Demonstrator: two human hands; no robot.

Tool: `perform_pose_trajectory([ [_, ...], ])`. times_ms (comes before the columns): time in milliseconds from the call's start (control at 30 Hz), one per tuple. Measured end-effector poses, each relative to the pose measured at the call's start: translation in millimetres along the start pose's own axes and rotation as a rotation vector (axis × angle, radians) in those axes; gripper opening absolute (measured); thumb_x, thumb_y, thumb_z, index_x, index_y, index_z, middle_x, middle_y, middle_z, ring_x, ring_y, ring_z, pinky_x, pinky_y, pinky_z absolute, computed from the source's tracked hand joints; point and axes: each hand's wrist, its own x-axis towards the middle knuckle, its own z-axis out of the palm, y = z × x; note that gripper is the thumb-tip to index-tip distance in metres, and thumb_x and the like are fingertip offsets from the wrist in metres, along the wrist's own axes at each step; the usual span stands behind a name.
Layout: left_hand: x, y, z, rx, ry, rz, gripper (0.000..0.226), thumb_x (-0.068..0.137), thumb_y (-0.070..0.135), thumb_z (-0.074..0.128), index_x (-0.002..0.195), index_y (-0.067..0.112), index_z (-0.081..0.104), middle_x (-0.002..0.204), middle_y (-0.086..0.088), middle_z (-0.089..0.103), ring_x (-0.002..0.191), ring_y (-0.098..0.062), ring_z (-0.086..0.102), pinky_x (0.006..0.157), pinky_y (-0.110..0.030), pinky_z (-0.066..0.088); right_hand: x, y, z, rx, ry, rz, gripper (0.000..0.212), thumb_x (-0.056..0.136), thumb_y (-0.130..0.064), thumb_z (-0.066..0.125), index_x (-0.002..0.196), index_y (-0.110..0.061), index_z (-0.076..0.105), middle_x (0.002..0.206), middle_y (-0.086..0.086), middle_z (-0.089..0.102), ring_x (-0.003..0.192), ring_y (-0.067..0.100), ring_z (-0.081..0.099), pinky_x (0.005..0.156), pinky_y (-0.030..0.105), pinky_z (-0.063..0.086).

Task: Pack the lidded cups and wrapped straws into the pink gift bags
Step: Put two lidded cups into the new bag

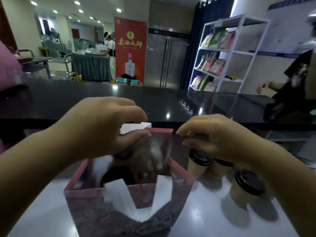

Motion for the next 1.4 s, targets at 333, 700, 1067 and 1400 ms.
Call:
perform_pose_trajectory([
  [333,96.2,36.4,65.0,0.239,-0.394,0.136,0.041,0.082,0.063,0.038,0.111,0.037,0.050,0.107,0.016,0.055,0.089,-0.009,0.056,0.070,-0.030,0.051,-43.5,134.8,42.7,-0.133,-0.393,0.355,0.038,0.080,-0.052,0.063,0.114,-0.041,0.051,0.100,-0.018,0.054,0.090,0.005,0.053,0.077,0.029,0.050],
  [700,117.7,47.6,94.1,0.295,-0.599,0.092,0.037,0.084,0.058,0.043,0.113,0.037,0.048,0.113,0.016,0.050,0.099,-0.014,0.054,0.079,-0.032,0.047,-20.1,187.9,131.7,-0.208,-0.590,0.419,0.092,0.073,-0.059,0.065,0.145,-0.027,0.018,0.133,0.009,0.041,0.123,0.032,0.031,0.096,0.044,0.038],
  [1067,98.6,34.7,87.6,0.226,-0.467,0.010,0.044,0.077,0.068,0.036,0.109,0.040,0.049,0.110,0.022,0.052,0.090,-0.005,0.055,0.068,-0.024,0.043,-15.7,169.7,101.7,-0.136,-0.336,0.435,0.078,0.071,-0.067,0.057,0.137,-0.036,0.031,0.123,0.008,0.039,0.113,0.030,0.035,0.089,0.042,0.042],
  [1400,46.0,6.2,37.2,0.051,-0.315,-0.146,0.046,0.073,0.071,0.039,0.098,0.040,0.061,0.096,0.018,0.060,0.080,-0.004,0.057,0.067,-0.033,0.051,4.8,68.5,-8.4,-0.006,0.171,0.242,0.077,0.065,-0.070,0.050,0.135,-0.040,0.033,0.106,-0.001,0.032,0.103,0.017,0.030,0.081,0.030,0.033],
])
